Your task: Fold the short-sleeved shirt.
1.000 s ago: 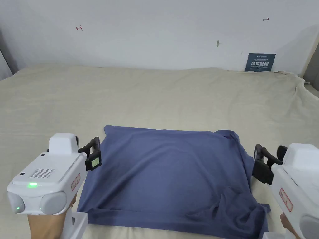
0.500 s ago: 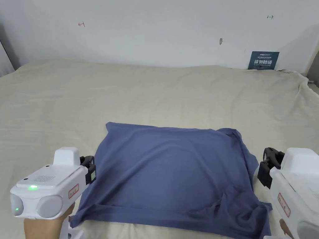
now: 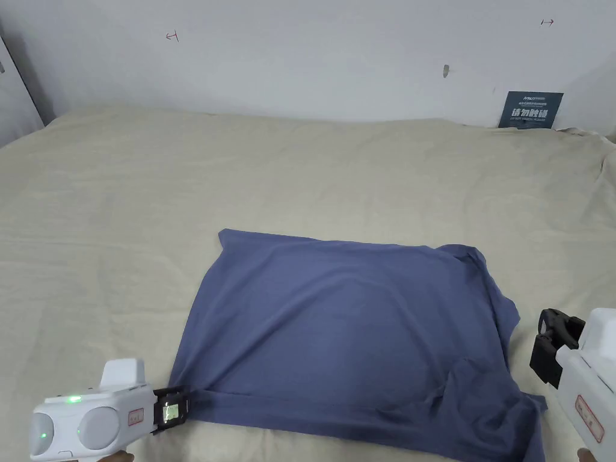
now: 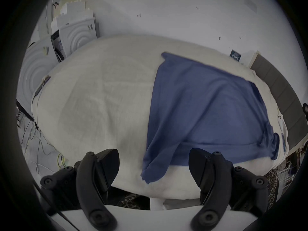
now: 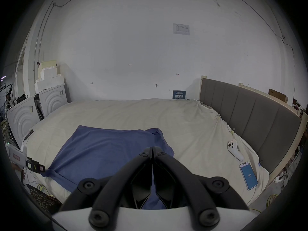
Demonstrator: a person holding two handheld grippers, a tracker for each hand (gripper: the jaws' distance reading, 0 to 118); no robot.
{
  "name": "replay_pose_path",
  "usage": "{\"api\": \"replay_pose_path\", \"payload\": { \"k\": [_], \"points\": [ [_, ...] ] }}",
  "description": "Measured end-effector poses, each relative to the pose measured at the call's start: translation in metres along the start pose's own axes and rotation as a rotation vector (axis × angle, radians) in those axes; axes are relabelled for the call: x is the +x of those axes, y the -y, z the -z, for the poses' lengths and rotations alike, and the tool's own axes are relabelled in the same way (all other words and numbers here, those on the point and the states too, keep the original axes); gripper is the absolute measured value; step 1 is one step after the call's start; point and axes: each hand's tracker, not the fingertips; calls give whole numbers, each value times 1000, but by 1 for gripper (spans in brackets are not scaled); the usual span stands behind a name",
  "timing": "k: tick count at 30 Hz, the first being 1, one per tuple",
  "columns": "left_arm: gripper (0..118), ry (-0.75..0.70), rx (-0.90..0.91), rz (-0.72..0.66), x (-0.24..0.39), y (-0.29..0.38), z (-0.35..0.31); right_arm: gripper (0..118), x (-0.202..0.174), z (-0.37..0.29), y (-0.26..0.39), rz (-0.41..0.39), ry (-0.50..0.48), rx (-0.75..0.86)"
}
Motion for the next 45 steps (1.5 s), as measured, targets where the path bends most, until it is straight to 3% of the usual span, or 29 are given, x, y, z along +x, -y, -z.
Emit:
{"api": "replay_pose_path", "payload": {
  "k": [2, 4, 6, 9, 14, 16, 17, 18, 19, 20, 24, 27, 29, 30, 31, 32, 35, 45],
  "points": [
    [85, -5, -10, 2, 1, 5, 9, 0, 1, 1, 2, -1, 2, -10],
    [69, 0, -11, 12, 4, 8, 14, 0, 1, 0, 4, -1, 5, -21],
    [60, 17, -14, 33, 8, 9, 21, 0, 1, -1, 6, 0, 9, -31],
    [9, 58, -52, 56, 11, 9, 31, 0, 7, 1, 12, 7, 17, -52],
    [1, 59, -19, 38, 11, 4, 18, 1, 18, 9, 34, 33, 13, -183],
    [0, 65, -10, 41, 10, 1, 14, 18, 22, 15, 50, 59, 10, -247],
    [0, 70, -4, 45, 10, 0, 11, 36, 25, 20, 61, 56, 9, -303],
    [0, 72, 3, 49, 10, -1, 9, 61, 27, 25, 70, 61, -8, -354],
    [0, 73, 7, 51, 10, -2, 7, 74, 28, 30, 80, 59, -1, -402],
    [0, 77, 11, 52, 10, -3, 6, 79, 32, 36, 93, 59, 4, -438],
    [0, 84, 21, 49, 11, -7, 3, 77, 26, 44, 125, 46, 34, -529],
    [0, 86, 23, 52, 12, -9, 3, 68, 23, 48, 140, 66, 11, -558],
    [0, 86, 21, 53, 12, -9, 3, 48, 17, 45, 141, 69, 8, -565],
    [0, 87, 18, 53, 12, -9, 3, 28, 16, 46, 143, 73, 5, -566],
    [0, 87, 18, 53, 12, -9, 3, 16, 16, 46, 145, 83, -4, -565],
    [0, 86, 18, 52, 12, -9, 3, 11, 12, 42, 141, 96, -20, -570],
    [0, 89, 18, 39, 10, -9, 4, 8, 6, 35, 133, 91, -30, -558],
    [0, 121, 64, 8, 4, -42, -6, 6, 38, 34, 75, 75, -91, -408]
  ]
}}
